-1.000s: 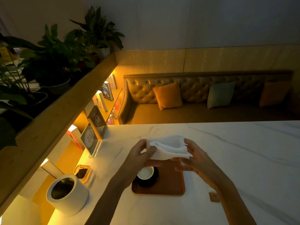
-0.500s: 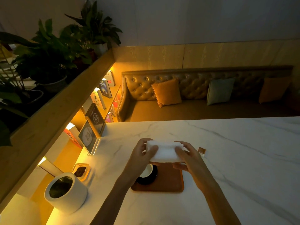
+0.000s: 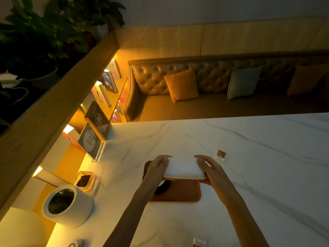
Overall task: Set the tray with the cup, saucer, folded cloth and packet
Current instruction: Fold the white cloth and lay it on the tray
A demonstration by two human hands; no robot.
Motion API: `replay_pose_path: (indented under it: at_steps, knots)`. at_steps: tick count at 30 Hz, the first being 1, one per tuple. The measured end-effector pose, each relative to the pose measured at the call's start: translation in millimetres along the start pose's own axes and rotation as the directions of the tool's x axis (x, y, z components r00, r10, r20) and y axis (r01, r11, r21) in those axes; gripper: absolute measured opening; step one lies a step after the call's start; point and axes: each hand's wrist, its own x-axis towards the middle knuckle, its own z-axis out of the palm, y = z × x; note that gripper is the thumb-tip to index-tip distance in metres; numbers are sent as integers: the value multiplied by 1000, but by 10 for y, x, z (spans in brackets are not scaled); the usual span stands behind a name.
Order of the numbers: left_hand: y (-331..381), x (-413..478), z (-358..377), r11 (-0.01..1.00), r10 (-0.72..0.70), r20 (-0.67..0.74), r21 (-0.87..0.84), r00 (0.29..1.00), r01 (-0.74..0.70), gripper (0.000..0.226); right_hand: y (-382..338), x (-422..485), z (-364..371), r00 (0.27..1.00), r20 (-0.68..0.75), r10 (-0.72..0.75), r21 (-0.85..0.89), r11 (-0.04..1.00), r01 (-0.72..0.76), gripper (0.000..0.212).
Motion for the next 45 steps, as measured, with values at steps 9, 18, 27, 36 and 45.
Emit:
replay_pose_path:
  at_steps: [9,18,27,36,45]
  knots:
    - [-1006,435,406,931,-364,-9,16,932,364,15,1109,549,-279,933,-117,341,-176,917,-357,11]
    - [-1675,904,636,700,-668,-27,-364,744,615,34,1810,989,-315,811,-180,557,-110,808,-579,28]
    - [-1990,1005,615,668,-716,-72,-360,695,651,44,2086,1209,-246,807,-184,561,-41,816,-577,35]
    - [-2044,923,600,780,-615,-230,-35,754,625,36,2223,1099,-245,813,-156,562,-49,817,-574,50]
    - [-1958,877,618,756,-654,-136,-94,744,648,45,2186,1094,-133,768,-120,629,193,773,-604,46]
